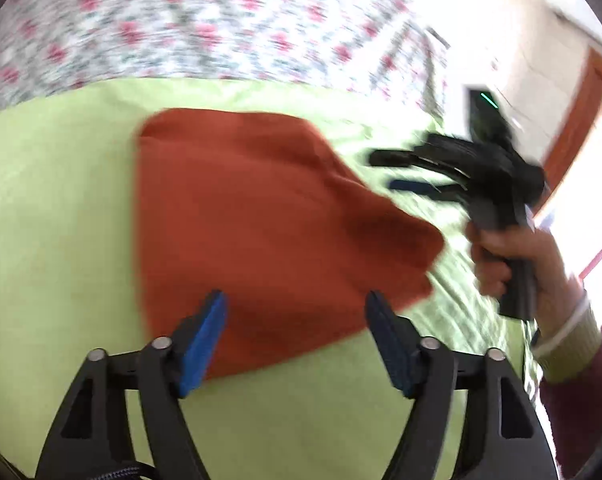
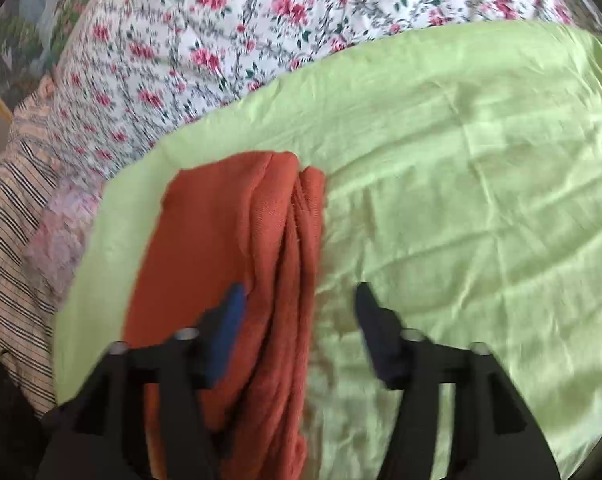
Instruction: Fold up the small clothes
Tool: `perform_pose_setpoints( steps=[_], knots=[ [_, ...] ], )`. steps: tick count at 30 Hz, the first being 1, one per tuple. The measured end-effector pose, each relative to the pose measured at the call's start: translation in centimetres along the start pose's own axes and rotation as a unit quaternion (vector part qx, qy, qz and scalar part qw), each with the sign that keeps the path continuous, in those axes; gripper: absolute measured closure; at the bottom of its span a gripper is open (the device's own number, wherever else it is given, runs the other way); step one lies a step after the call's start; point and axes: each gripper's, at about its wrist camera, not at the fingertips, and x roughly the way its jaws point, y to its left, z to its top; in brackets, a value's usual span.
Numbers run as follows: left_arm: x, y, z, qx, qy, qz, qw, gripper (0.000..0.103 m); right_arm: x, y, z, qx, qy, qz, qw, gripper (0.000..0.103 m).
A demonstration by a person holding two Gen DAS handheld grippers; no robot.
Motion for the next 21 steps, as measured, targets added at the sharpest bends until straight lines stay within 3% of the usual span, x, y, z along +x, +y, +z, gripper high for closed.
perform_pose_setpoints(
  steps=[2, 6, 10, 13, 16, 19, 21],
  knots=[
    [0.0, 2.3, 1.1, -0.034, 0.001, 0.001, 0.9994, 0.025, -0.5, -0.1, -0.1, 0.010, 0.000, 0.029, 1.000, 0.019],
    [3.3, 7.5, 3.7, -0.099, 0.032, -0.021, 0.9943, 0.023, 1.1, 0.3, 0.0, 0.019, 0.035, 0.055, 0.998, 0.019],
    [6.8, 10.3, 4.1, -0.154, 0.068, -0.039, 0.9850, 0.023, 3.6, 0.1, -0.6, 0.029, 0.075, 0.068, 0.994, 0.019],
    [9.0, 11.2, 3.9, -0.171, 0.080, -0.057, 0.9804, 0.023, 4.7, -0.5, -1.1, 0.043, 0.091, 0.074, 0.992, 0.019],
    [10.0, 11.2, 4.2, -0.166, 0.076, -0.065, 0.9810, 0.024, 4.9, -0.7, -1.0, 0.042, 0.090, 0.080, 0.992, 0.021],
    [10.9, 10.8, 4.5, -0.163, 0.078, -0.071, 0.9810, 0.040, 5.4, -0.5, -1.0, 0.036, 0.099, 0.075, 0.992, 0.043],
    [11.3, 10.6, 4.4, -0.158, 0.080, -0.073, 0.9815, 0.059, 5.9, -0.6, -1.2, 0.038, 0.105, 0.078, 0.991, 0.065]
  ],
)
